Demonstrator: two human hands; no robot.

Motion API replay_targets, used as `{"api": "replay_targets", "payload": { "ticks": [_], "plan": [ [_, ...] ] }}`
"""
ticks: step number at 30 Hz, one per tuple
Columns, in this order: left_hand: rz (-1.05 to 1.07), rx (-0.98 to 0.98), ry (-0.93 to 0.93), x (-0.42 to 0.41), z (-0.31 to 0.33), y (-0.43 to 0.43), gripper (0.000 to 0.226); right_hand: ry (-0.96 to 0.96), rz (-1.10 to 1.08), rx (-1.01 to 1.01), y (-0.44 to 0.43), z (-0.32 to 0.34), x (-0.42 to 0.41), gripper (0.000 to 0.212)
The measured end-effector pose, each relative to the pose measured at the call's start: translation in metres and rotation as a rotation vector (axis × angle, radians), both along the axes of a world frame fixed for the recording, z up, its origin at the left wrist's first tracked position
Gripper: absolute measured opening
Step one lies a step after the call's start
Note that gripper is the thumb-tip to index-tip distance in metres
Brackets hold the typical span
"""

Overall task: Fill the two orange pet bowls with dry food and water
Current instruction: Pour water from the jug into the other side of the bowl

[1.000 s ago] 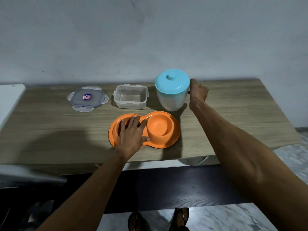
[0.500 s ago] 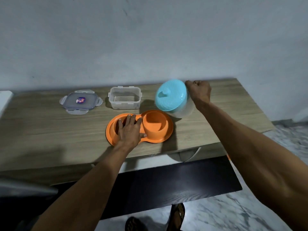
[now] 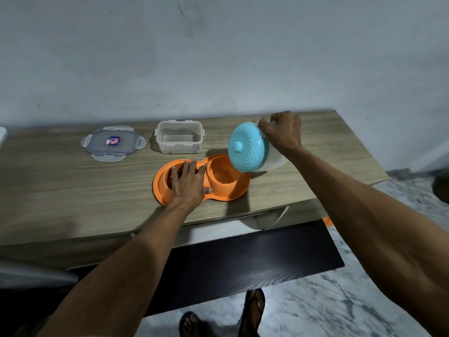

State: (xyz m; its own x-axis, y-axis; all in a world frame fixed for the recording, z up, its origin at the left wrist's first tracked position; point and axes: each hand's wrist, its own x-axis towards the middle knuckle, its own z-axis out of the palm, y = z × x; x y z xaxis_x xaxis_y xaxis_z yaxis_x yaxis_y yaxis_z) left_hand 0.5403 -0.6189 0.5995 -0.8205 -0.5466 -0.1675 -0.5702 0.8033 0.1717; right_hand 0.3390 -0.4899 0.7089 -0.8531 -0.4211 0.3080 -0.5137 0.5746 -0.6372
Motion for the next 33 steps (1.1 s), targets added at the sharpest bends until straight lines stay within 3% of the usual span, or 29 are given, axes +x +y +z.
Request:
{"api": "replay_targets", "payload": {
  "ticks": [16, 24, 33],
  "plan": [
    [0.006, 0.013, -0.002, -0.001, 0.001, 0.000, 0.081, 0.119, 0.072, 0.076, -0.009, 0.007, 0.009, 0.050],
    [0.003, 0.020, -0.010, -0.001, 0.005, 0.001, 0.080, 0.132, 0.085, 0.114, -0.012, 0.006, 0.008, 0.039],
    [0.001, 0.020, -0.008, 0.000, 0.005, 0.002, 0.082, 0.145, 0.083, 0.128, -0.015, 0.006, 0.009, 0.041]
  ]
}}
